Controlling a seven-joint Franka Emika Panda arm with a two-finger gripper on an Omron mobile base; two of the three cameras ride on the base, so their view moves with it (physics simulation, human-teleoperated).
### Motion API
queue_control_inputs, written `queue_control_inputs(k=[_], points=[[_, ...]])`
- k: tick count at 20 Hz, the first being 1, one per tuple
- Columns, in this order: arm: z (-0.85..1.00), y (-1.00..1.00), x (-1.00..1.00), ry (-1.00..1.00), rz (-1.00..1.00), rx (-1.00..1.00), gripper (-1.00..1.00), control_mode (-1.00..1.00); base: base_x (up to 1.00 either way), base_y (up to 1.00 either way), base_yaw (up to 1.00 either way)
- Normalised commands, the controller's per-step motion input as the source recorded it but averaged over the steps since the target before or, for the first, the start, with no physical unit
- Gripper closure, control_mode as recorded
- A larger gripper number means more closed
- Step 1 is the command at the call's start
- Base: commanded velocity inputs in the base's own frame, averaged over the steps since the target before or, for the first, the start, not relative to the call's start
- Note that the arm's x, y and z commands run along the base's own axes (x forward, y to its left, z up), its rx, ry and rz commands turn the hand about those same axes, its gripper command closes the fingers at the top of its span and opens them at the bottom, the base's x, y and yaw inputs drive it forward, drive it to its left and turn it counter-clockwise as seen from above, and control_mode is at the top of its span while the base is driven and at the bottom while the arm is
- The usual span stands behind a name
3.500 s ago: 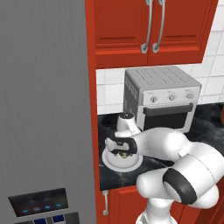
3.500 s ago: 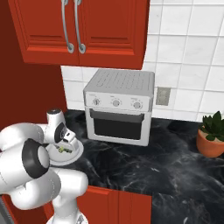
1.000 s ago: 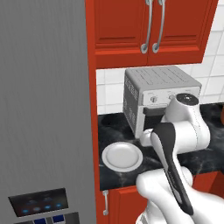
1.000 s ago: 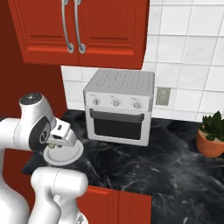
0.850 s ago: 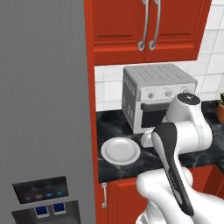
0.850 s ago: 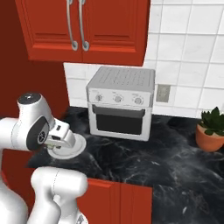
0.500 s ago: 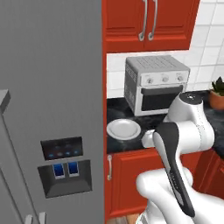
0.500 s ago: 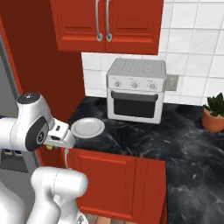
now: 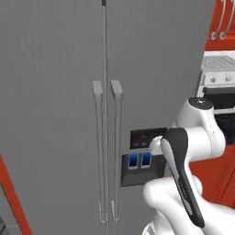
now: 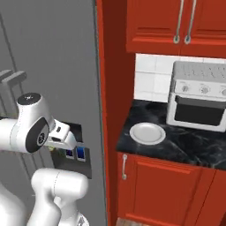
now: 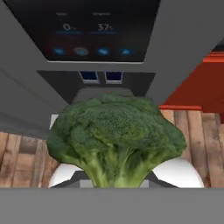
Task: Place the broccoli on the bottom rack of the oven.
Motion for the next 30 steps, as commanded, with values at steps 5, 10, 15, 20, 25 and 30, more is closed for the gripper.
queue_control_inputs(k=[5,10,15,20,25,30], points=[[0.00,0.00,0.00,0.00,0.00,0.00,1.00,1.00,0.04,1.00,0.25],[0.00,0.00,0.00,0.00,0.00,0.00,1.00,1.00,0.12,1.00,0.20],[0.00,0.00,0.00,0.00,0.00,0.00,1.00,1.00,0.28,1.00,0.11],[0.00,0.00,0.00,0.00,0.00,0.00,1.00,1.00,0.32,0.98,0.06],[0.00,0.00,0.00,0.00,0.00,0.00,1.00,1.00,0.27,0.32,0.02],[0.00,0.00,0.00,0.00,0.00,0.00,1.00,1.00,0.51,0.00,0.01]])
